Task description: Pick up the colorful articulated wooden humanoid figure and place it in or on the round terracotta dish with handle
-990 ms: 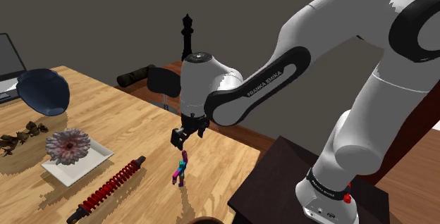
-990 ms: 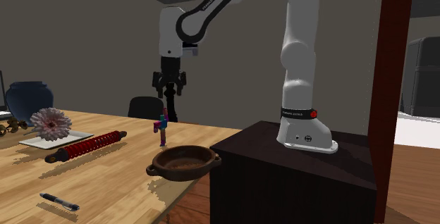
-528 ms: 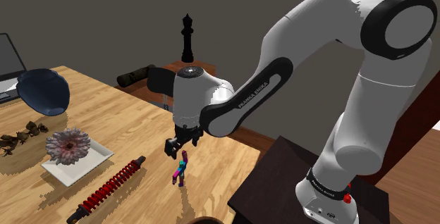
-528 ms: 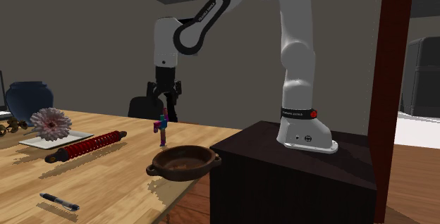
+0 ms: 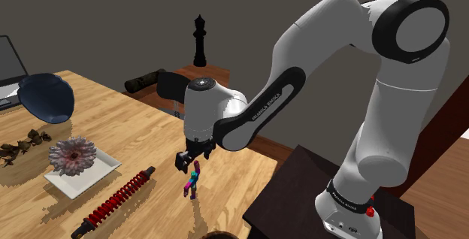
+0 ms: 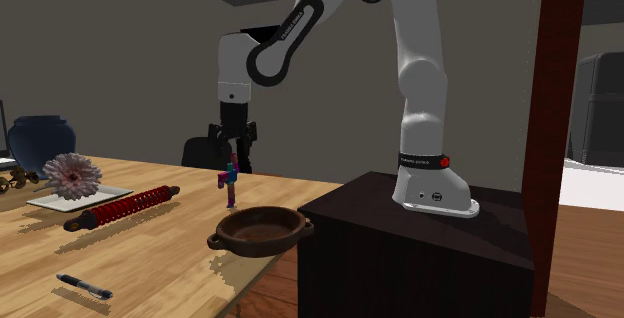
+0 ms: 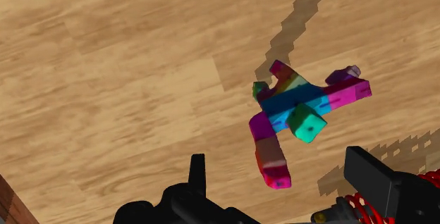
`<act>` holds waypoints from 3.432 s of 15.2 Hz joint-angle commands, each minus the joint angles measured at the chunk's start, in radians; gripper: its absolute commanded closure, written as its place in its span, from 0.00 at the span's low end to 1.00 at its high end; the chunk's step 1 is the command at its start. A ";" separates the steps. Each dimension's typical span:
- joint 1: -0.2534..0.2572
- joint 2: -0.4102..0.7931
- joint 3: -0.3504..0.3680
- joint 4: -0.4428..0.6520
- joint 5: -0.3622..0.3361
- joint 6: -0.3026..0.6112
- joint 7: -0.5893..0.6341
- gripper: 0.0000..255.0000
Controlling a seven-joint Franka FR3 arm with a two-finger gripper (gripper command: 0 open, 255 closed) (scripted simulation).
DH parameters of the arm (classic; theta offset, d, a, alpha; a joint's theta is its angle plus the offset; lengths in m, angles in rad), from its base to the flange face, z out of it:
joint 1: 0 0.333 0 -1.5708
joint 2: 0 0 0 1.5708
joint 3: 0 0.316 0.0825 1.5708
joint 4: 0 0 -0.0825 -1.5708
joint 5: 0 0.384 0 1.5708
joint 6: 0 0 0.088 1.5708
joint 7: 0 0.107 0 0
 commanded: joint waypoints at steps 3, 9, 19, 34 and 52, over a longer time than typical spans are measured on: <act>0.000 0.000 0.000 0.000 0.000 0.000 0.000 1.00; -0.002 -0.002 0.000 -0.001 0.002 -0.001 -0.003 1.00; -0.014 -0.080 0.022 0.016 0.080 -0.082 -0.061 1.00; -0.020 -0.219 0.029 0.090 0.198 -0.273 -0.154 1.00; 0.202 -0.598 0.184 -0.058 0.444 -0.462 0.060 1.00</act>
